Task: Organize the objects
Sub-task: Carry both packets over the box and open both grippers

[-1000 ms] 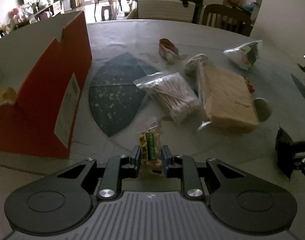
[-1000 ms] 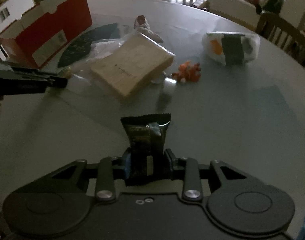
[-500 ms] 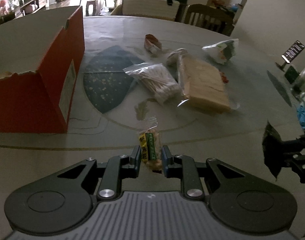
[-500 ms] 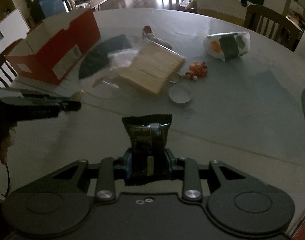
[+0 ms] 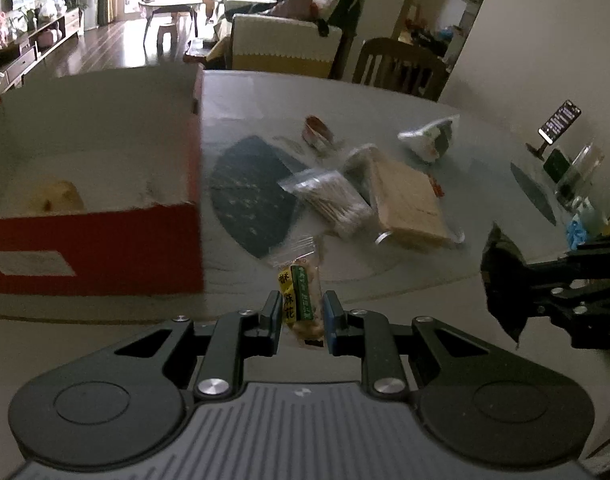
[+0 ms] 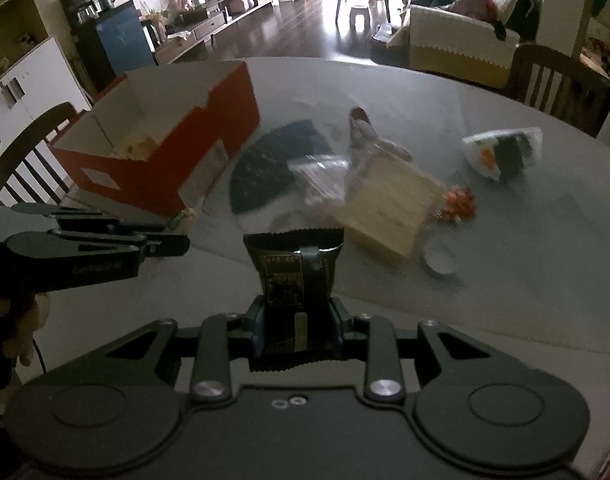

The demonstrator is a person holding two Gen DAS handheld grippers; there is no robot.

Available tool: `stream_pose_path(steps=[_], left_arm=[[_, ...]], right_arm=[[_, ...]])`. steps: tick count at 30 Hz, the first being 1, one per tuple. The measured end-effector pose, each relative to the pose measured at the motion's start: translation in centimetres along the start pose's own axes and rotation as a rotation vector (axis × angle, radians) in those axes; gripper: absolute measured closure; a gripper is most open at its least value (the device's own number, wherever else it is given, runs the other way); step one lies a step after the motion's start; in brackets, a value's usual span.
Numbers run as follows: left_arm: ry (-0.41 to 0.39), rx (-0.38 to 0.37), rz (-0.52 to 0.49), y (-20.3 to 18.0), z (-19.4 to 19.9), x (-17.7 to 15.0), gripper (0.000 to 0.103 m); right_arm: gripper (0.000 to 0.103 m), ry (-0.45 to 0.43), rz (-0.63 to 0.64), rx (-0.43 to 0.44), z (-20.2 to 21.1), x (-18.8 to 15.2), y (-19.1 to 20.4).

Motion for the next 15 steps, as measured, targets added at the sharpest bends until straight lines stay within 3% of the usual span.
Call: stream_pose_path(steps=[15], left_arm=[[-0.073, -0.034, -0.006, 6.4, 5.8, 3.7, 0.083]], right_arm=[[0.073, -0.07, 0.091, 0.015, -1.2, 7.9, 9.1]])
Point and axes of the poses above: each gripper's, at about its wrist camera, not at the fingertips, and z roughly against the way its jaws point, y to its left, x to its top, the point moved 8 cm from there along -z, roughly the way its jaws point, and after that the axes turned 1 degree about y, right-handed, at the moved point
